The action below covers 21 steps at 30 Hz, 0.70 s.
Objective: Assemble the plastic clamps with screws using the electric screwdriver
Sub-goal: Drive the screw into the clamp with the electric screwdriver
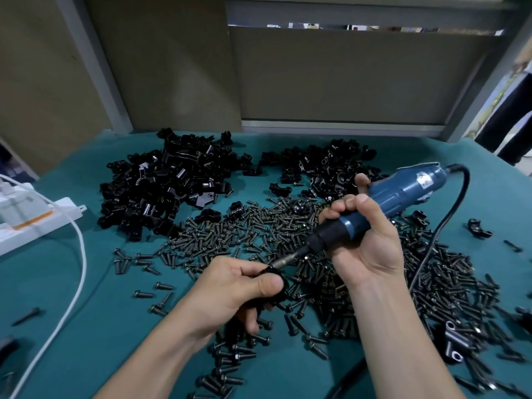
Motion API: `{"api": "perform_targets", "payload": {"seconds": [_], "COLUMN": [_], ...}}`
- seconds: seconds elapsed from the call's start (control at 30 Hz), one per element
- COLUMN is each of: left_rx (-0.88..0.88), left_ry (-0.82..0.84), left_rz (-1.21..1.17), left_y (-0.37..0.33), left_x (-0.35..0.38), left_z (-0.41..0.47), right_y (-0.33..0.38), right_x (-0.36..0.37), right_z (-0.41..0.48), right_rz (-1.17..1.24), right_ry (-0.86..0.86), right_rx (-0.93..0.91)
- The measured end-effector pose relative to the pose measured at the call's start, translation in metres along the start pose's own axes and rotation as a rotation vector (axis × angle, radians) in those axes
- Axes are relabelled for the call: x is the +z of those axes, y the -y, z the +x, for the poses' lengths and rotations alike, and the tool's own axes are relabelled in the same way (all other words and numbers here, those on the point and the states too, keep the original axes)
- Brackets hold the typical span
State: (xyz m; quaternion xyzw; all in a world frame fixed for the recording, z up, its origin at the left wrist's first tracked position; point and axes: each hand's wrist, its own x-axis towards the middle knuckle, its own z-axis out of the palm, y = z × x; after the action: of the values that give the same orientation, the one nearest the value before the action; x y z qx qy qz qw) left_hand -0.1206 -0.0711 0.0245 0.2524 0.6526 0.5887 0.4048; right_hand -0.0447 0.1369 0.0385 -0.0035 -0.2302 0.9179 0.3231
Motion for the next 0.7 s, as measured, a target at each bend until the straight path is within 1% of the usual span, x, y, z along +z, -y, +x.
{"api": "perform_targets", "payload": {"seconds": [0.1, 0.17, 0.23, 0.3, 0.4, 0.47, 0.53, 0.63, 0.7], "left_rx": [-0.038, -0.033, -0.018, -0.009, 0.018, 0.04, 0.038, 0.013, 0.005], "left_ry": [0.006, 0.04, 0.069, 0.062, 0.012, -0.024, -0.033, 0.001, -0.022], "left_rz": [0.028, 0.065, 0.091, 0.099, 0.076, 0.064, 0.061, 0.075, 0.114], "left_y": [-0.002, -0.002, -0.002, -0.002, -0.004, -0.005, -0.004, -0.003, -0.003], "left_x": [-0.004, -0.006, -0.006, -0.007, -0.008, -0.008, -0.008, -0.012, -0.02], "left_z": [0.001, 0.0, -0.002, -0.002, -0.001, -0.001, 0.0, 0.001, -0.001], "right_y": [0.003, 0.004, 0.004, 0.001, -0.005, -0.008, -0.009, -0.007, -0.002], "right_x": [-0.008, -0.01, -0.011, -0.011, -0.005, -0.001, 0.002, 0.006, 0.008], "right_z": [-0.002, -0.004, -0.007, -0.007, -0.007, -0.005, -0.005, -0.006, -0.007], "right_rz": [0.027, 0.047, 0.069, 0.084, 0.117, 0.148, 0.144, 0.138, 0.179], "right_ry": [0.038, 0.11, 0.124, 0.048, -0.154, -0.257, -0.301, -0.319, -0.368], "right_rx": [0.051, 0.054, 0.058, 0.05, 0.019, -0.009, -0.018, -0.001, -0.022]}}
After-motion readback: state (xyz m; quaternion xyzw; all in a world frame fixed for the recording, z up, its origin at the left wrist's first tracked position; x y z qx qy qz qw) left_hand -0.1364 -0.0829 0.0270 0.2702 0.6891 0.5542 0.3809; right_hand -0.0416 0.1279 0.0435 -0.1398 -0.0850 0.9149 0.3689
